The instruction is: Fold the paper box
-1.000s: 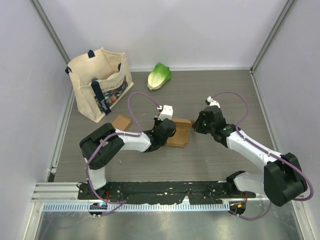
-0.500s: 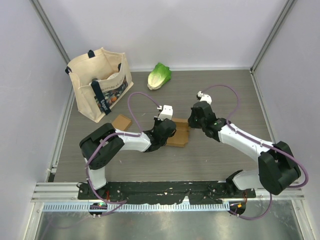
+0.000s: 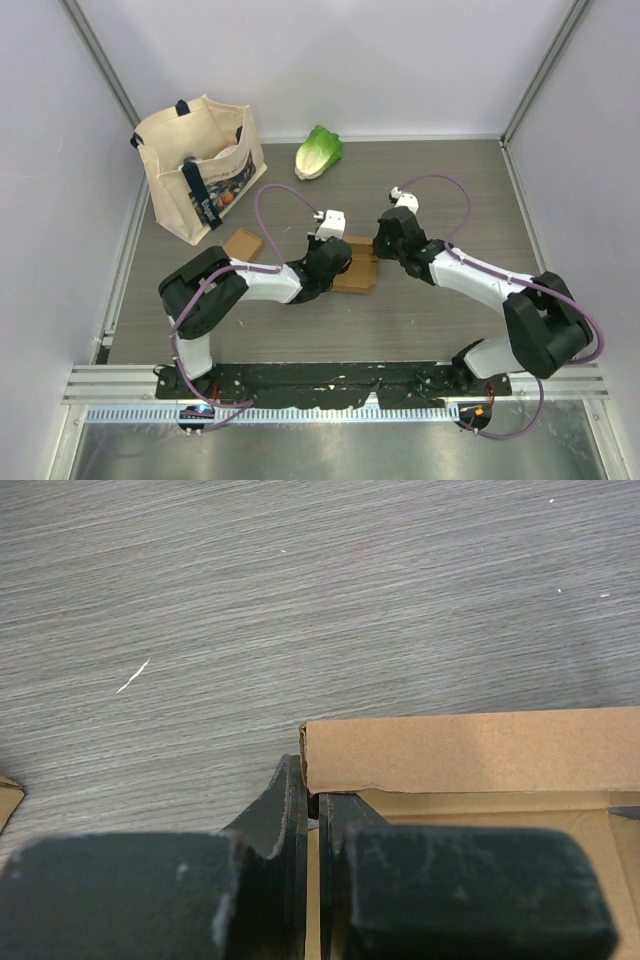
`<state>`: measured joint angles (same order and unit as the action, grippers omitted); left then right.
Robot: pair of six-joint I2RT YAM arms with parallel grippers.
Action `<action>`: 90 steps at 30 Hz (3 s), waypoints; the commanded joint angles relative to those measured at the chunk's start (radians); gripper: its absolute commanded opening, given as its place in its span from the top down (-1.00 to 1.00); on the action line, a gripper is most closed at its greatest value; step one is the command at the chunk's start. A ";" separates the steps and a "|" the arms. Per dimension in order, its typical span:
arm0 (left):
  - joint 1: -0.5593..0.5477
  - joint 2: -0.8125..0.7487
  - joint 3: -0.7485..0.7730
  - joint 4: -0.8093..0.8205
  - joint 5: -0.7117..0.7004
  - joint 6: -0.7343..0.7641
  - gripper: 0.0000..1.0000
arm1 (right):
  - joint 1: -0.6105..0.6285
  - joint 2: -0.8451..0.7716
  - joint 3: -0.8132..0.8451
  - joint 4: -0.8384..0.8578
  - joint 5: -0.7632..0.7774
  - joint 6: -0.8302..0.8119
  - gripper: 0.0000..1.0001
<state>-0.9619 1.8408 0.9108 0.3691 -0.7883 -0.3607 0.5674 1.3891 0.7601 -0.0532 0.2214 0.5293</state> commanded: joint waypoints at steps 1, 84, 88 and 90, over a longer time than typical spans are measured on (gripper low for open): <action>0.003 -0.026 -0.016 -0.048 0.003 -0.006 1.00 | 0.005 0.021 0.022 0.131 -0.060 0.037 0.99; 0.000 -0.025 -0.030 -0.048 -0.057 -0.043 1.00 | -0.032 0.159 0.263 -0.335 -0.094 -0.392 0.69; 0.000 -0.025 -0.029 -0.047 -0.057 -0.044 1.00 | 0.002 0.111 0.274 -0.329 -0.090 -0.289 0.99; -0.001 -0.028 -0.030 -0.044 -0.057 -0.044 1.00 | 0.020 0.111 0.294 -0.346 -0.077 -0.246 0.99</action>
<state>-0.9573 1.8256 0.8951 0.3431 -0.8299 -0.4076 0.5533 1.5578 0.9836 -0.4015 0.1341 0.1864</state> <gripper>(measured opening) 0.039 0.020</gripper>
